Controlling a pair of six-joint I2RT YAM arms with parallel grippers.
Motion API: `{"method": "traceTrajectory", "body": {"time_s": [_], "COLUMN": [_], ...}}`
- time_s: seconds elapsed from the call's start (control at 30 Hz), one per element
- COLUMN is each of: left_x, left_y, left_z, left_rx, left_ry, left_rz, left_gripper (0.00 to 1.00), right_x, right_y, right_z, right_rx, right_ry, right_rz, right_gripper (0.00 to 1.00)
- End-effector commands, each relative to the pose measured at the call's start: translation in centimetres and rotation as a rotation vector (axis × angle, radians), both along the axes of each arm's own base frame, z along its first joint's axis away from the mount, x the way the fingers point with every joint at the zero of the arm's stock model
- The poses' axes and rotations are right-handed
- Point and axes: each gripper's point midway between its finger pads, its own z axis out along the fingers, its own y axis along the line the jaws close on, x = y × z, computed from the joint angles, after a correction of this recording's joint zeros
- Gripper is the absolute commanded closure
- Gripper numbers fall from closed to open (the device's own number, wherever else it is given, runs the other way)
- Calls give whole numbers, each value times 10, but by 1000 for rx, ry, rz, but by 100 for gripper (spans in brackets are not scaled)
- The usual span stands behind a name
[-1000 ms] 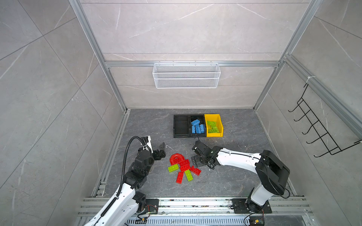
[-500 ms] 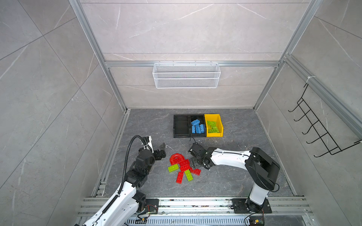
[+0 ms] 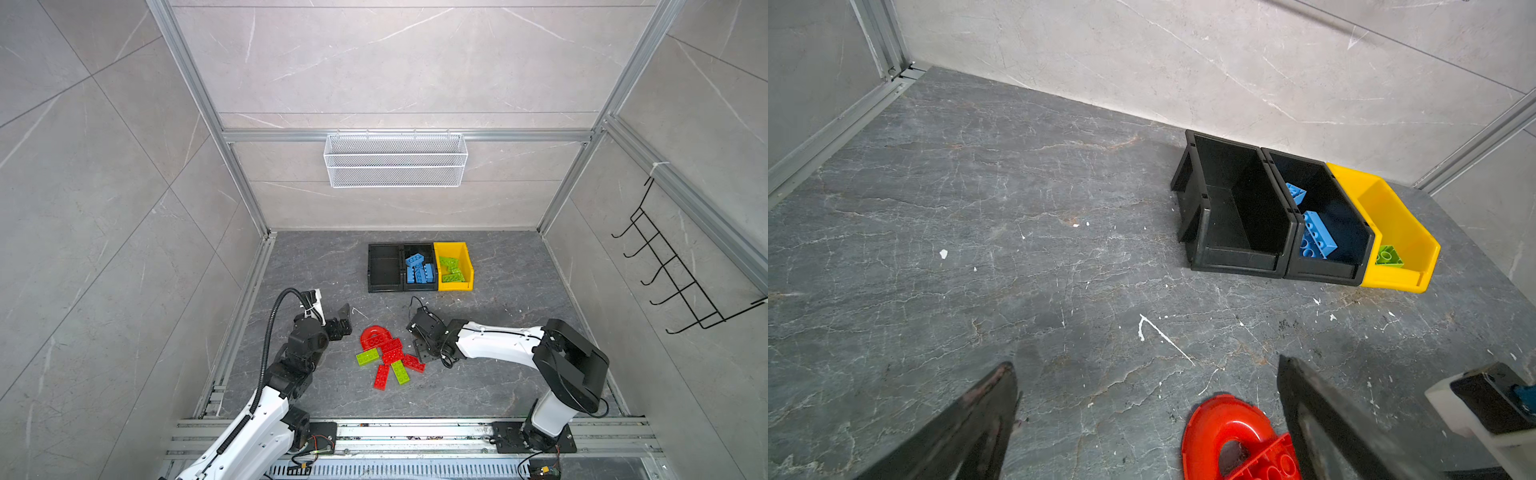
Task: Sort the legos into containers by color
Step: 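Close the right gripper on the blue brick, then lift the blue brick and carry it over the black bin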
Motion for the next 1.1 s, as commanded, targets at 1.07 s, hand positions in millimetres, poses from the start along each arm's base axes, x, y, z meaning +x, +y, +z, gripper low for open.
{"method": "traceTrajectory", "body": {"time_s": [1.07], "left_x": [7], "left_y": [8], "left_z": [3], "left_rx": [52], "left_ry": [-24], "left_rz": [42], "left_gripper": [1], "right_x": [246], "right_y": [11], "right_z": [112], "right_rx": [134], "right_ry": [-302], "right_rz": [56], "right_gripper": [50]}}
